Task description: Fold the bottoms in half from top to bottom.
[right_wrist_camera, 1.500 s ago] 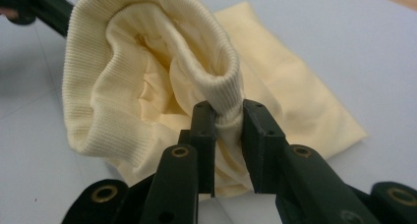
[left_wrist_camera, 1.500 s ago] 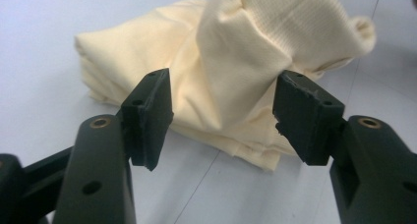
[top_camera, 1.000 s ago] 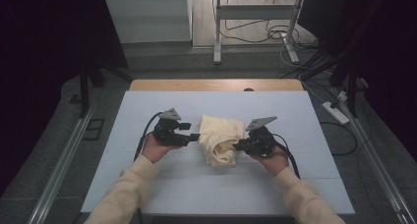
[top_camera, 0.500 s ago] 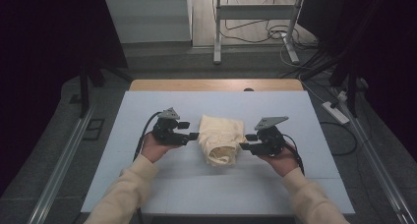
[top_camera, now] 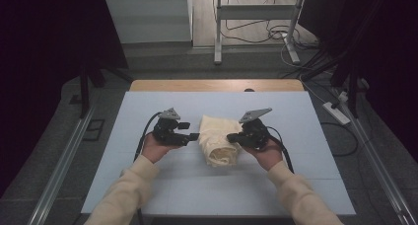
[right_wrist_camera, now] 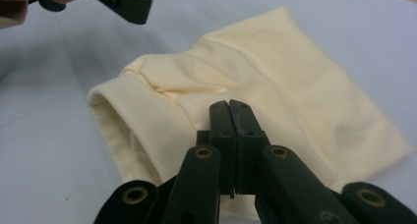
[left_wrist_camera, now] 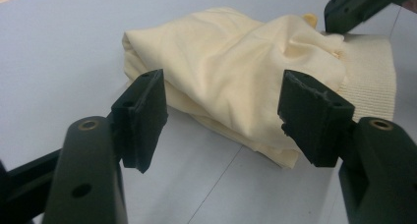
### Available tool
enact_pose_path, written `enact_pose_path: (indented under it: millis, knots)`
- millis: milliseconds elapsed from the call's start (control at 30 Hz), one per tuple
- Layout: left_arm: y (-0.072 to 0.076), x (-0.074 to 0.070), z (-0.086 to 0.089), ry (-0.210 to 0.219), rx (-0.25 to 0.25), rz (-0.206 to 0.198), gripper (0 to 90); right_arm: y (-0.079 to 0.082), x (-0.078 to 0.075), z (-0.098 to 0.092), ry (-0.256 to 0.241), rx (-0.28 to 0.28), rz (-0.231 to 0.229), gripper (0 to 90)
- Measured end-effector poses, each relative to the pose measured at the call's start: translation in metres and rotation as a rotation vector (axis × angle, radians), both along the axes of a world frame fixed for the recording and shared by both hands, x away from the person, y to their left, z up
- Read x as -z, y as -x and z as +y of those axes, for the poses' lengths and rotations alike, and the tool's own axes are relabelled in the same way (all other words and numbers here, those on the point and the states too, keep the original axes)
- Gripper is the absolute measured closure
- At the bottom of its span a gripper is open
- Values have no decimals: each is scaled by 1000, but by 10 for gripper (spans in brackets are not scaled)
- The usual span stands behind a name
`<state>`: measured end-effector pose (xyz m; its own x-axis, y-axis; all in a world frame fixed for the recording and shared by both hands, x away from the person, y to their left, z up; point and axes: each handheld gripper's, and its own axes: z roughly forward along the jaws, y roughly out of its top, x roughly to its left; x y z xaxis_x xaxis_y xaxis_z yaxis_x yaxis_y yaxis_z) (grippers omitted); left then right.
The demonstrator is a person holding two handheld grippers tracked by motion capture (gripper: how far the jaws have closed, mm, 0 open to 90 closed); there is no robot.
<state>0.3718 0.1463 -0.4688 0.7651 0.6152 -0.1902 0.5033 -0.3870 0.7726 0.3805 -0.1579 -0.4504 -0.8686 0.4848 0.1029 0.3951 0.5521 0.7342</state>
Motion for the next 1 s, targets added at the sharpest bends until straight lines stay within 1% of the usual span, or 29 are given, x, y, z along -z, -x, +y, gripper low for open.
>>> enact_pose_path:
  millis: [100, 167, 233, 367, 433, 567, 633, 767, 833, 933, 1000]
  knots:
    - [1, 0, 0, 0, -1, -1, 349, 3, 9, 7, 48, -20, 10, 892]
    - [1, 0, 1, -1, -1, -1, 348, 4, 14, 8, 61, -22, 15, 893]
    - [1, 0, 0, -3, 0, 1, 348, 5, 21, 7, 76, -20, 31, 893]
    - [0, 0, -2, -8, 5, 2, 346, 7, 27, 6, 96, -19, 49, 894]
    - [0, 1, -3, -11, 8, 3, 345, 8, 31, 5, 101, -21, 50, 894]
    - [0, 1, -2, -12, 8, 6, 342, 10, 40, 5, 97, -17, 70, 895]
    - [1, 1, -2, -12, 4, 7, 341, 9, 41, 5, 96, -16, 76, 895]
    - [1, 1, -1, -10, 3, 4, 340, 10, 42, 6, 99, -12, 73, 895]
    - [2, 0, -1, -14, 4, 3, 340, 10, 41, 6, 98, -14, 62, 895]
    - [3, 0, -1, -15, 2, 2, 339, 11, 39, 4, 82, -9, 57, 894]
    - [3, 0, 0, -18, 1, 3, 338, 10, 35, 1, 65, -5, 51, 894]
